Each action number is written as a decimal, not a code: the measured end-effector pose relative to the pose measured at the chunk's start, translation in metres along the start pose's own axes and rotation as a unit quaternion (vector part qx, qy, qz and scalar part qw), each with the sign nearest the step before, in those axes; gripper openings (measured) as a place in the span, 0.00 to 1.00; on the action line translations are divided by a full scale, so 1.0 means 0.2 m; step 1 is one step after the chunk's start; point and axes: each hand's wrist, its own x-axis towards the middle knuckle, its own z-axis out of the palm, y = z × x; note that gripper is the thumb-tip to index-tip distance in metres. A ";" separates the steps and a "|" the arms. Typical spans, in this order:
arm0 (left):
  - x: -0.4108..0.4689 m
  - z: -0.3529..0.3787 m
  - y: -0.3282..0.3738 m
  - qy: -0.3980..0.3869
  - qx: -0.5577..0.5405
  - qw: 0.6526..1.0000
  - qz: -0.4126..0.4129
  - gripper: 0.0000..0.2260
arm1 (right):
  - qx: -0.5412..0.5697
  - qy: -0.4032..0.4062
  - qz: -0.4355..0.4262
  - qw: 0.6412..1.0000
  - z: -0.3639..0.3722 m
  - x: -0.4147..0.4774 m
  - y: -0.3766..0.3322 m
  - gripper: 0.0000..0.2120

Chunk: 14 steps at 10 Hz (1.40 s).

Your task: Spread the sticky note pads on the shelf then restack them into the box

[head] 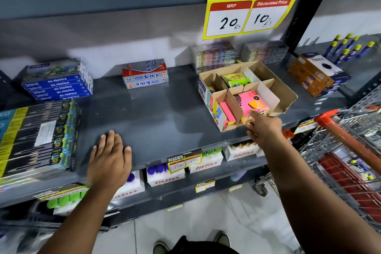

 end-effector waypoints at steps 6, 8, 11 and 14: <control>0.00 0.00 -0.01 0.002 -0.005 1.000 0.005 0.32 | 0.072 -0.064 -0.012 0.995 0.02 -0.03 0.03 0.20; 0.00 0.01 -0.01 0.001 -0.006 1.000 0.007 0.32 | 0.065 -0.010 -0.055 0.996 -0.03 0.01 0.00 0.22; 0.00 0.02 -0.02 -0.002 -0.010 1.000 0.012 0.33 | 0.057 -0.018 -0.067 0.996 -0.05 0.04 0.01 0.22; 0.02 -0.12 0.27 0.059 -0.090 0.989 0.098 0.29 | -0.018 0.031 -0.136 0.990 -0.16 0.05 0.02 0.18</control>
